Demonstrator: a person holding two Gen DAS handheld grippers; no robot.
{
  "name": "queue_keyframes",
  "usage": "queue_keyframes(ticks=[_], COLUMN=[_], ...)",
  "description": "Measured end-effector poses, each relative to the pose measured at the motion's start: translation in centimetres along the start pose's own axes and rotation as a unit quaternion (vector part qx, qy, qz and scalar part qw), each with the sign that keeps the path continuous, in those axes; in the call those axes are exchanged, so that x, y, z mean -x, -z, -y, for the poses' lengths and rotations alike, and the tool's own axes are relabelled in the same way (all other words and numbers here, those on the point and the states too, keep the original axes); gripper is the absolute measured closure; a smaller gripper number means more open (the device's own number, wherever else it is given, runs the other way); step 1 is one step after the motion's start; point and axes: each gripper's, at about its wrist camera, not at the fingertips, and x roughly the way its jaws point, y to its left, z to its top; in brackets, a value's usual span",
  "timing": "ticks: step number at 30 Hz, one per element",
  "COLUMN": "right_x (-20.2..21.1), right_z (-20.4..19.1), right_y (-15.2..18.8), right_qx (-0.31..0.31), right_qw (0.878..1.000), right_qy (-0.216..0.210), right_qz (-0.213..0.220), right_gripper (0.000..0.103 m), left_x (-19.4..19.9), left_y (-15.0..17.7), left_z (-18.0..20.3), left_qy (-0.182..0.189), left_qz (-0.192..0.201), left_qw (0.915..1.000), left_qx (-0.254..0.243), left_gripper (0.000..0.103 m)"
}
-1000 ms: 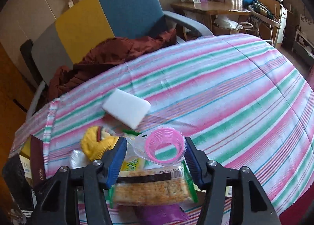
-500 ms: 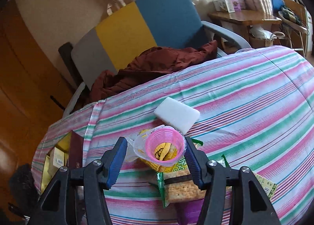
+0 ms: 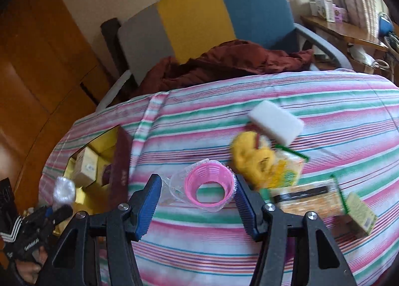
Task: Organize objects
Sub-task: 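Lower the bag and pink roller into the gold tray, opening both tools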
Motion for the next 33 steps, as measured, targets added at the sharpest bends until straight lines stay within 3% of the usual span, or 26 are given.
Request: queue_keyframes(ticks=[9, 17, 22, 25, 26, 27, 29, 33], right_x=[-3.6, -8.3, -10.7, -11.5, -11.5, -11.5, -11.2, -11.2], right_z=[-11.3, -18.9, -20.7, -21.1, -21.0, -20.9, -20.6, -20.2], right_y=[1.0, 0.2, -3.1, -4.6, -4.7, -4.7, -4.1, -2.0], right_qx=[0.077, 0.119, 0.076, 0.051, 0.045, 0.040, 0.039, 0.059], right_qw=[0.993, 0.986, 0.992, 0.995, 0.996, 0.996, 0.996, 0.994], right_qy=[-0.077, -0.087, -0.075, -0.063, -0.059, -0.059, -0.063, -0.061], right_qz=[-0.046, -0.082, -0.062, -0.050, -0.049, -0.047, -0.050, -0.067], right_gripper=[0.044, 0.044, 0.042, 0.021, 0.019, 0.019, 0.019, 0.018], left_x=[4.6, 5.8, 5.1, 4.2, 4.0, 3.9, 3.8, 3.8], left_y=[2.8, 4.3, 3.6, 3.2, 3.2, 3.3, 3.4, 3.8], left_z=[-9.5, -13.1, -13.0, -13.1, -13.1, -13.2, -13.4, -13.6], left_qy=[-0.062, -0.069, -0.058, -0.060, -0.059, -0.063, -0.073, -0.087], left_qz=[0.025, 0.031, 0.032, 0.023, 0.020, 0.019, 0.016, 0.009], left_qw=[0.9937, 0.9892, 0.9908, 0.9918, 0.9918, 0.9912, 0.9892, 0.9867], left_qx=[0.090, 0.126, 0.117, 0.111, 0.111, 0.115, 0.126, 0.137], left_gripper=[0.070, 0.070, 0.065, 0.056, 0.047, 0.039, 0.033, 0.030])
